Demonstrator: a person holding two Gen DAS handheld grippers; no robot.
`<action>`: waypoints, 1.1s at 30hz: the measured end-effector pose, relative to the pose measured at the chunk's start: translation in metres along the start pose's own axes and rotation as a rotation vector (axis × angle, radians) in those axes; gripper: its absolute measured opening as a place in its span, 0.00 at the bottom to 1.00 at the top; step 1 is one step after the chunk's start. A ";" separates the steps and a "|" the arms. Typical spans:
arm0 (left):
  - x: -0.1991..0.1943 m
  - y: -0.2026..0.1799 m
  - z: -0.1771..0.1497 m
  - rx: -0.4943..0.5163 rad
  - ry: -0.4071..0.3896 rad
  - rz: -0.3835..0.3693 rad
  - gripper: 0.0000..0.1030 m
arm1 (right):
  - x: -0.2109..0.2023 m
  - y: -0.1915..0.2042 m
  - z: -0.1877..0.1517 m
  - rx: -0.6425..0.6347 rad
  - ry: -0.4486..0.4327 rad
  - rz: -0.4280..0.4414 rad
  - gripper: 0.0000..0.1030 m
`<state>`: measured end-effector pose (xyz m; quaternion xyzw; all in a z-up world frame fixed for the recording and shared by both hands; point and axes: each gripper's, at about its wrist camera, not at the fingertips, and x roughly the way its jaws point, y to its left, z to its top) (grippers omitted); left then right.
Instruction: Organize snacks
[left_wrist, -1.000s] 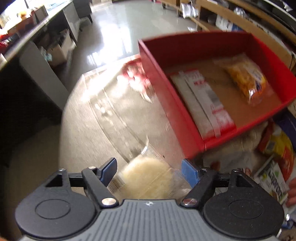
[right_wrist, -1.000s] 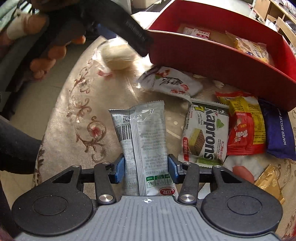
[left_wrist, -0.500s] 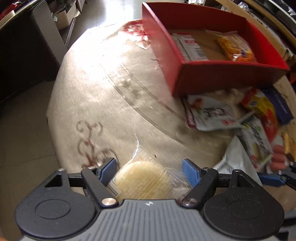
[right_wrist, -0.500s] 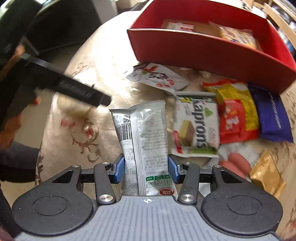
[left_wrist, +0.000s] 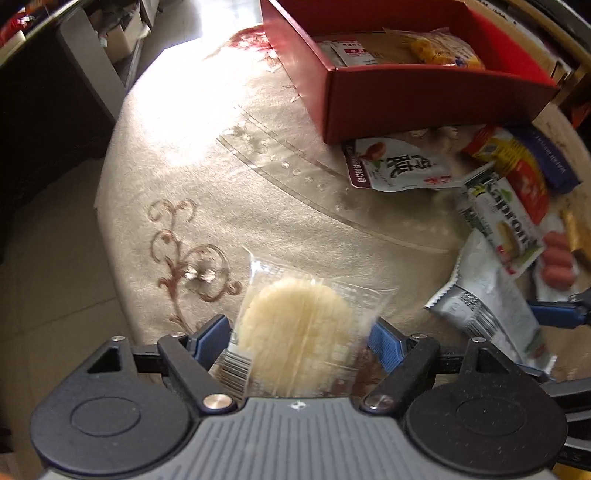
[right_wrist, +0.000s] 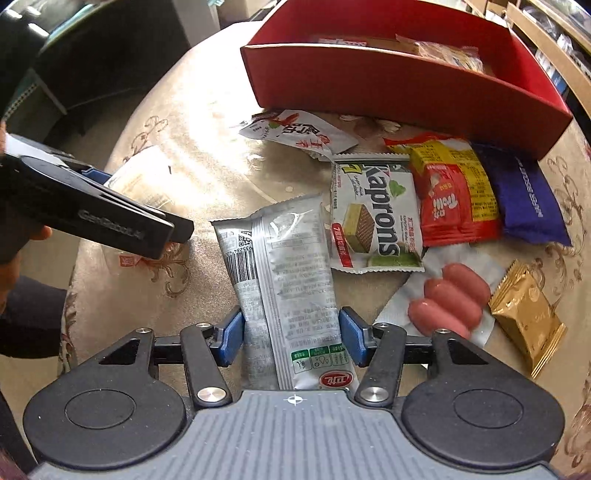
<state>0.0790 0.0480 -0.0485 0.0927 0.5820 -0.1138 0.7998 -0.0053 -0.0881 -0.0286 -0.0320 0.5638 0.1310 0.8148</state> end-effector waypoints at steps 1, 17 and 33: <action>0.000 0.000 0.000 0.003 -0.005 0.001 0.76 | 0.001 0.002 0.000 -0.009 0.000 -0.004 0.65; 0.008 -0.004 0.000 0.035 -0.050 0.022 0.93 | 0.017 0.030 -0.005 -0.157 0.028 -0.041 1.00; -0.018 -0.028 -0.021 0.002 -0.079 0.009 0.53 | -0.012 0.023 -0.009 -0.123 -0.013 -0.070 0.54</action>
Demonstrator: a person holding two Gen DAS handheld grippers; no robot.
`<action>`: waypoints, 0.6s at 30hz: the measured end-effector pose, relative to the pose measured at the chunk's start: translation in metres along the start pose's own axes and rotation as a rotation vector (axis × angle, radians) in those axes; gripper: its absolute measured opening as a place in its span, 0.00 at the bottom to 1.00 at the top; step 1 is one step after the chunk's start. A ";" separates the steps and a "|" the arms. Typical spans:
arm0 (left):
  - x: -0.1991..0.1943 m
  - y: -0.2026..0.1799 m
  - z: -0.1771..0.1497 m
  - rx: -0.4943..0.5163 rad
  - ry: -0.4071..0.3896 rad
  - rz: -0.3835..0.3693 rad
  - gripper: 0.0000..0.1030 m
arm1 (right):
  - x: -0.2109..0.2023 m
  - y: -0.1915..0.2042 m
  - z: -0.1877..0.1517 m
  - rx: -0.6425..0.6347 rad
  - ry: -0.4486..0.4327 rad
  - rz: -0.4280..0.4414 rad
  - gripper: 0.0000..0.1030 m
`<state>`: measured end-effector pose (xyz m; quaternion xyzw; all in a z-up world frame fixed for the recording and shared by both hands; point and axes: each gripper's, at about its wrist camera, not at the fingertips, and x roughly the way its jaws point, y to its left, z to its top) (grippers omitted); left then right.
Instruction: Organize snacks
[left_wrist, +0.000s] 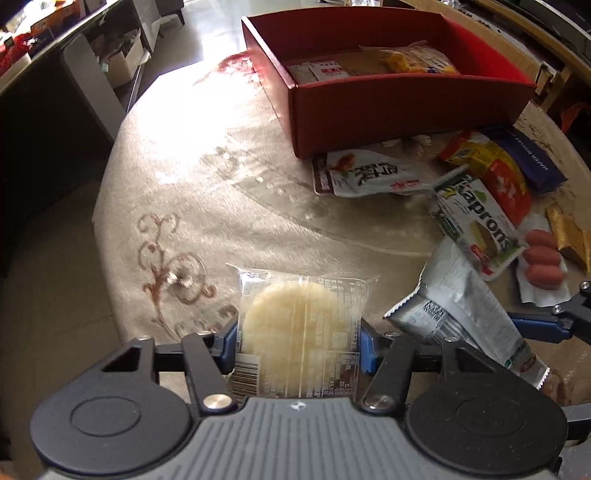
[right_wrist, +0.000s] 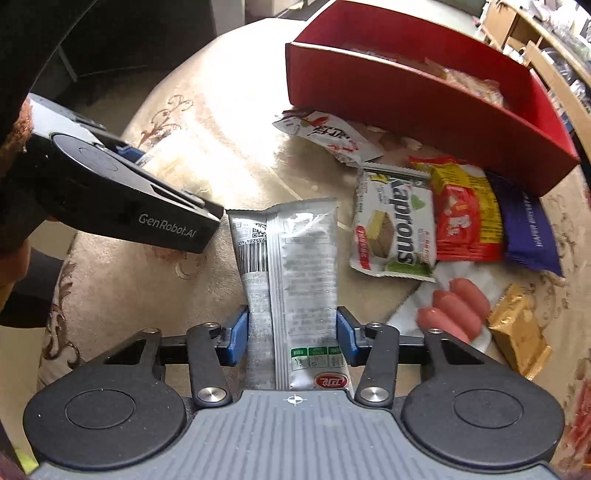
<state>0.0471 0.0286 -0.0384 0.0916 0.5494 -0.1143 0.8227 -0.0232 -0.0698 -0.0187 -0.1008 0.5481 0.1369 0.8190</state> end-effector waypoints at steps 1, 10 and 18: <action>-0.001 -0.001 -0.001 -0.004 0.000 0.000 0.52 | -0.003 -0.001 -0.002 0.003 -0.008 -0.005 0.53; -0.009 -0.007 -0.006 -0.032 -0.001 -0.029 0.52 | -0.013 -0.022 -0.008 0.081 -0.040 -0.039 0.53; 0.001 -0.010 0.001 -0.002 -0.006 0.015 0.66 | 0.003 -0.026 -0.010 0.084 -0.007 -0.044 0.57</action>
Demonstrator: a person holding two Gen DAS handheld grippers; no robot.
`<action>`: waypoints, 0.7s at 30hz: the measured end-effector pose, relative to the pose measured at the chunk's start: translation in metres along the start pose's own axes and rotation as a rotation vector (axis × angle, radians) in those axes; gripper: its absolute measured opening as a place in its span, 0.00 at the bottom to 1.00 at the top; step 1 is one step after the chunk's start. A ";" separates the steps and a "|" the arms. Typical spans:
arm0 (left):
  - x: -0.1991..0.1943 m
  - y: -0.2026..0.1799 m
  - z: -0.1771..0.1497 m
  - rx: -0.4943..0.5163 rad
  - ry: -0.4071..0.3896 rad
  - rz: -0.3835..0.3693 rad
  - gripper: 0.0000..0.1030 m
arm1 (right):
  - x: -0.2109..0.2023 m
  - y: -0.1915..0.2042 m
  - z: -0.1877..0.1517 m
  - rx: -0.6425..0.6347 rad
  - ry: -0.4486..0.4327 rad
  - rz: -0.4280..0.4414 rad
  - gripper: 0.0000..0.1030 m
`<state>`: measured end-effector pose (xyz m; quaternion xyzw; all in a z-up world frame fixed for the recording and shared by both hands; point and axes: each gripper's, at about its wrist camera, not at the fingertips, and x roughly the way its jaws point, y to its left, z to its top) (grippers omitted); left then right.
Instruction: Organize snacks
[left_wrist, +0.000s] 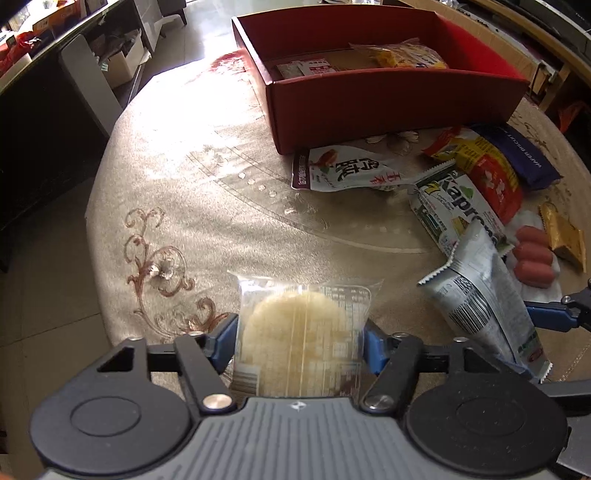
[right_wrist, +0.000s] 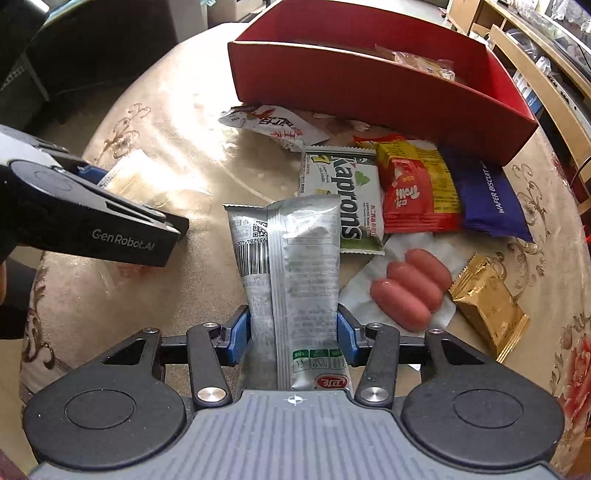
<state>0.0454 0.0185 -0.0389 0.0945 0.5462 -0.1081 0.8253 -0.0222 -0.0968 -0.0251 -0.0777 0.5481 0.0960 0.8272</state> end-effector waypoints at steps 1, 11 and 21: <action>0.001 0.000 0.001 0.000 0.001 0.008 0.71 | 0.002 -0.001 0.001 0.004 0.002 0.000 0.58; 0.009 0.006 0.003 -0.016 -0.001 0.013 0.87 | 0.006 0.004 0.005 -0.020 0.003 0.003 0.70; -0.003 -0.003 0.000 -0.010 0.001 -0.037 0.52 | -0.005 -0.002 0.007 -0.014 -0.013 0.009 0.52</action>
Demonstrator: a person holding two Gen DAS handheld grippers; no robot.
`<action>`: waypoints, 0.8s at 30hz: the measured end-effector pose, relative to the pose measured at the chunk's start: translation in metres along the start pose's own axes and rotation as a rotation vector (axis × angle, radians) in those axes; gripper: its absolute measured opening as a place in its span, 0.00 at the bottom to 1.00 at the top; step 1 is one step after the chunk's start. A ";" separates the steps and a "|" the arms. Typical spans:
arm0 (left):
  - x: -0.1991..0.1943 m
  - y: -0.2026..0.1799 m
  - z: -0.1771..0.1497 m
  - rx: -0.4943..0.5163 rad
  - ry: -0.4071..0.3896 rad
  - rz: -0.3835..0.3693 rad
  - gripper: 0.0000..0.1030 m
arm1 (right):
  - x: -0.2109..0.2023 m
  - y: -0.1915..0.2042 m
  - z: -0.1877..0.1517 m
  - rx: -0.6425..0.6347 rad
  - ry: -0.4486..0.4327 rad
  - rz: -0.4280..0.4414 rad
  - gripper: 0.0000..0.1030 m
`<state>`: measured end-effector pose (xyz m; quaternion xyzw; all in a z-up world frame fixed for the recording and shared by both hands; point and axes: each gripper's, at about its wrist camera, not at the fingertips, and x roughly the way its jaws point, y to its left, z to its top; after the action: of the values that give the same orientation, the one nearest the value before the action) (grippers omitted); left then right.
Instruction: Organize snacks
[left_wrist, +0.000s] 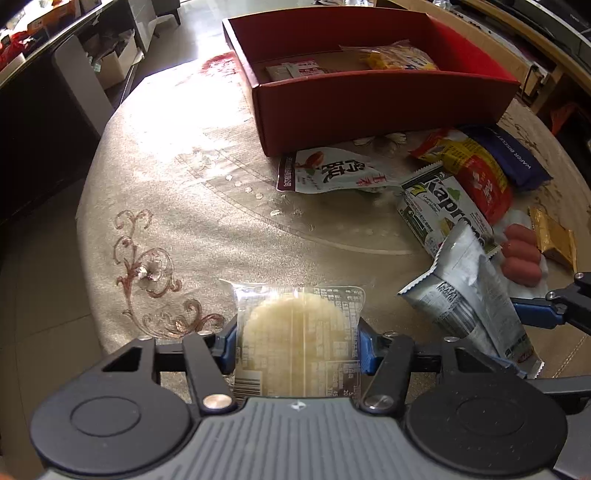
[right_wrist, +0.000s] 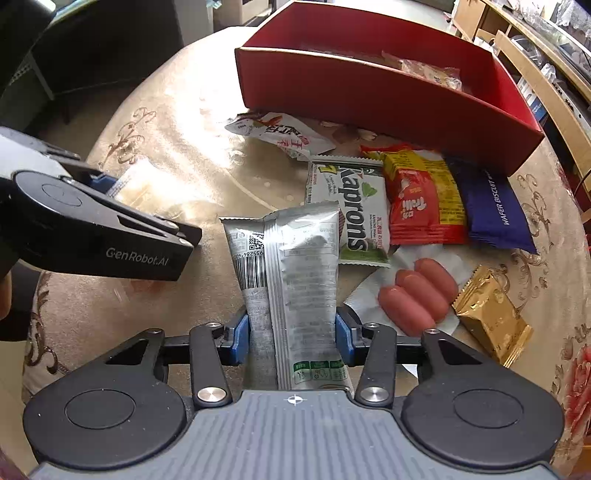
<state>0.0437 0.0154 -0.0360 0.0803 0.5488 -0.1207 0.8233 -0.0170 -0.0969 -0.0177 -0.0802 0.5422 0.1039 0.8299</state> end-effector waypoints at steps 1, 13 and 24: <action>0.000 0.001 0.000 -0.008 0.001 -0.002 0.52 | -0.002 -0.001 0.001 0.004 -0.005 -0.001 0.52; -0.008 -0.003 0.003 -0.031 -0.019 -0.023 0.51 | -0.013 -0.012 0.010 0.038 -0.048 -0.004 0.51; -0.012 -0.003 0.009 -0.040 -0.043 -0.033 0.51 | -0.019 -0.023 0.017 0.073 -0.087 -0.021 0.51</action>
<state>0.0467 0.0117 -0.0216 0.0521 0.5344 -0.1247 0.8344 -0.0031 -0.1163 0.0072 -0.0507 0.5080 0.0788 0.8562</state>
